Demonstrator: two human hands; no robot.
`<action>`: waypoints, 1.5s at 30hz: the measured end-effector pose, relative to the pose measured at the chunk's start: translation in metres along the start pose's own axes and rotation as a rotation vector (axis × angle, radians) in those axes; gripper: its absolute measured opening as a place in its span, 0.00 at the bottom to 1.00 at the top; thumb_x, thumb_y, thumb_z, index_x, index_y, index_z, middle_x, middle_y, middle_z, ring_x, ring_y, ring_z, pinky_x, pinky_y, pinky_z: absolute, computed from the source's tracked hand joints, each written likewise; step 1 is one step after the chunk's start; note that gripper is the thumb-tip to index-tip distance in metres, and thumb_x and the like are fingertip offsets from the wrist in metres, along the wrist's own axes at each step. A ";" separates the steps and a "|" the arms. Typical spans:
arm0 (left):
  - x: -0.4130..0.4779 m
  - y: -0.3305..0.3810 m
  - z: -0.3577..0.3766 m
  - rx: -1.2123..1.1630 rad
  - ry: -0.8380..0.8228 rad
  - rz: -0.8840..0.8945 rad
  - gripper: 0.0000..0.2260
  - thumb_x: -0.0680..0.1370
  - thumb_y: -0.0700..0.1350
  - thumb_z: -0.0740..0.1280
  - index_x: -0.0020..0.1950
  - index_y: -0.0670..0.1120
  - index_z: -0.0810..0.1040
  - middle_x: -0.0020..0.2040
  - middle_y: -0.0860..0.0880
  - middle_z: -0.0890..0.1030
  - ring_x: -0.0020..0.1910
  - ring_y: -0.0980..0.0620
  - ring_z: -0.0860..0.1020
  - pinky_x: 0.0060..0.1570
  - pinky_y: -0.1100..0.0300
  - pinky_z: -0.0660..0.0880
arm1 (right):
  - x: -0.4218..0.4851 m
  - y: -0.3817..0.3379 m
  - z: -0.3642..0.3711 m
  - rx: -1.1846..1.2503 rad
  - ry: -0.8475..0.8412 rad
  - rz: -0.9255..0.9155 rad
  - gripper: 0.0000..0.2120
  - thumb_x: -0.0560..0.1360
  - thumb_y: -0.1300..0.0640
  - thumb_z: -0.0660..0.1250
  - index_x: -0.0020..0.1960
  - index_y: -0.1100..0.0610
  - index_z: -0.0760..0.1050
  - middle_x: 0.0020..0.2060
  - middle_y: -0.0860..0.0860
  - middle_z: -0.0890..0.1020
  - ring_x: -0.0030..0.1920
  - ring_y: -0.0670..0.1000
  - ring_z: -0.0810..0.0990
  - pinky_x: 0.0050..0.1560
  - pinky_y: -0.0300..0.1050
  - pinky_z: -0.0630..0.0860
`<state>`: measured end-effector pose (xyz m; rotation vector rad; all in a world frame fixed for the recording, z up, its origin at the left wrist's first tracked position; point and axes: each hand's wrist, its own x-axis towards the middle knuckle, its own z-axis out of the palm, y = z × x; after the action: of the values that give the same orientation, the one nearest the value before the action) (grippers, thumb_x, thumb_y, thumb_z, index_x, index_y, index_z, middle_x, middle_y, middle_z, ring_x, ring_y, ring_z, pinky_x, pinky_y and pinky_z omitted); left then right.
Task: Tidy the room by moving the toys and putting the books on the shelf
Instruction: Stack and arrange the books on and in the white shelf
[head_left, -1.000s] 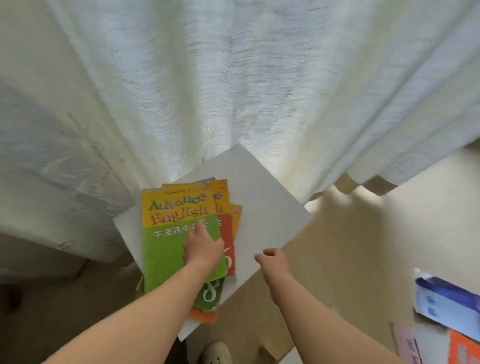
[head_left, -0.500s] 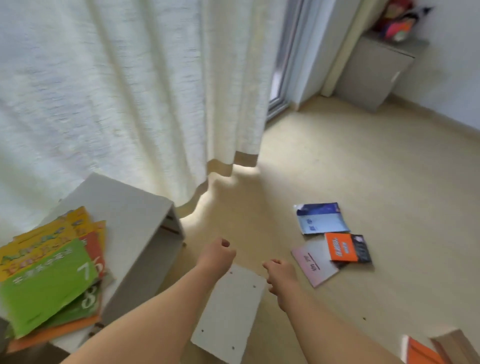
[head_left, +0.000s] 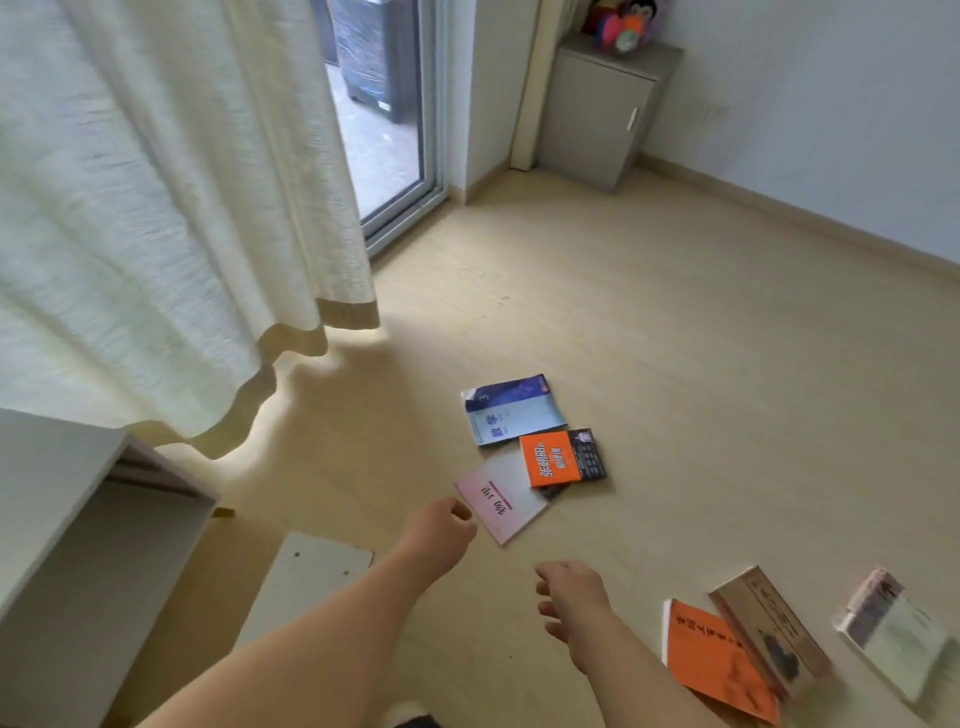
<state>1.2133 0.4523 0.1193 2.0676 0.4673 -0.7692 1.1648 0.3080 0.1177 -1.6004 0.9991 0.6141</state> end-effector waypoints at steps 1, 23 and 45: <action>0.010 0.010 0.006 0.011 -0.001 0.005 0.04 0.77 0.42 0.61 0.49 0.47 0.75 0.39 0.48 0.77 0.41 0.49 0.74 0.40 0.63 0.68 | 0.007 -0.006 -0.009 0.005 -0.001 0.008 0.04 0.76 0.62 0.60 0.42 0.58 0.69 0.32 0.52 0.71 0.30 0.49 0.66 0.30 0.38 0.61; 0.359 0.117 0.117 0.235 -0.098 -0.027 0.08 0.77 0.44 0.57 0.51 0.53 0.73 0.44 0.52 0.79 0.41 0.52 0.79 0.52 0.55 0.77 | 0.362 -0.101 -0.057 -0.147 0.001 0.098 0.06 0.76 0.59 0.61 0.40 0.56 0.71 0.36 0.51 0.74 0.36 0.50 0.69 0.36 0.42 0.66; 0.665 -0.052 0.353 -0.533 0.005 -0.195 0.34 0.74 0.34 0.68 0.73 0.48 0.54 0.60 0.40 0.74 0.55 0.42 0.77 0.56 0.51 0.75 | 0.728 0.047 0.028 0.808 0.020 0.395 0.15 0.75 0.47 0.66 0.56 0.55 0.73 0.37 0.53 0.77 0.37 0.52 0.75 0.36 0.43 0.71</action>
<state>1.5520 0.2205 -0.5133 1.5423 0.7920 -0.6625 1.4989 0.1244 -0.5047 -0.7042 1.3687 0.3708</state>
